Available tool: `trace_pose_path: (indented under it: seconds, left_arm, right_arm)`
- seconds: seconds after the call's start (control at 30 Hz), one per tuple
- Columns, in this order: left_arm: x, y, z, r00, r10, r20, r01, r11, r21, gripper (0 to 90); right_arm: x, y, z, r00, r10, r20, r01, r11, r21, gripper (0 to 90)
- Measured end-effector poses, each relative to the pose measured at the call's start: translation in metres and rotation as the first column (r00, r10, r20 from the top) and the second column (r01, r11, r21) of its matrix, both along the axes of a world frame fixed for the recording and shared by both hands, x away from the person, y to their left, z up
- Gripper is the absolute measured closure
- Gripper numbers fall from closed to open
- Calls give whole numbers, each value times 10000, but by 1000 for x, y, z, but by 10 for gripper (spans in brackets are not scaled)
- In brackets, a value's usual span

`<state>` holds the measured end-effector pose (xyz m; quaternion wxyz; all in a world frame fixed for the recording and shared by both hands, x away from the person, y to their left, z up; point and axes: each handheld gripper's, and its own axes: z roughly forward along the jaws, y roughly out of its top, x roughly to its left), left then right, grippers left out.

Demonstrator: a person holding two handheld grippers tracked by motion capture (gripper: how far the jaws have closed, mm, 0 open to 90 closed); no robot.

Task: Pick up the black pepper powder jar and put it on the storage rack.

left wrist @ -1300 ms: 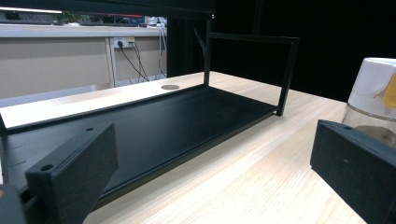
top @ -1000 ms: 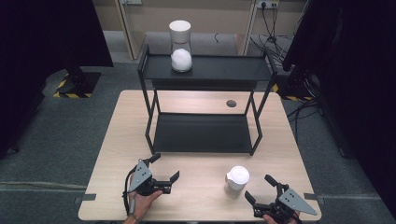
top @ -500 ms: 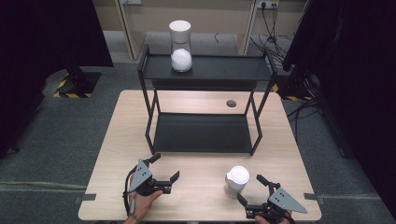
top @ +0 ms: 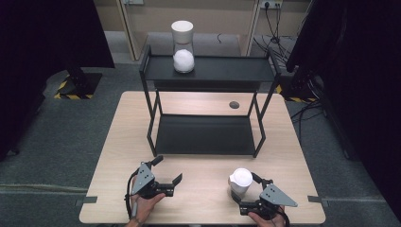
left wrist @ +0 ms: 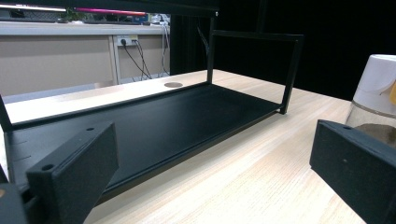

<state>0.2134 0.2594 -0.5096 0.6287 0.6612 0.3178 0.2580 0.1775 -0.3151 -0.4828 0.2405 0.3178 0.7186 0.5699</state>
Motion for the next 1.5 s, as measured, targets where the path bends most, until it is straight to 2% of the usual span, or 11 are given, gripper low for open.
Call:
trace_pose_path:
  seconds: [0.3,0.63,0.83,1.0,1.5]
  left_arm:
    - [0,0,0,10000,-3,26,2,10000,15,10]
    - [-1,-1,0,10000,-20,10,20,10000,30,12]
    - [-1,-1,-1,10000,-14,8,14,10000,10,13]
    - [0,-2,-1,10000,-6,12,6,10000,-6,14]
    - [0,-2,-1,10000,29,-12,-29,10000,-12,16]
  right_arm:
    - [10,3,1,9998,210,-52,-212,9992,-342,174]
    - [14,4,2,9990,368,-265,-379,9984,-417,304]
    - [12,5,6,9992,257,-308,-273,9982,-528,307]
    - [8,4,9,9997,230,-79,-233,9991,-362,308]
    - [8,2,31,9977,665,93,-663,9977,-154,308]
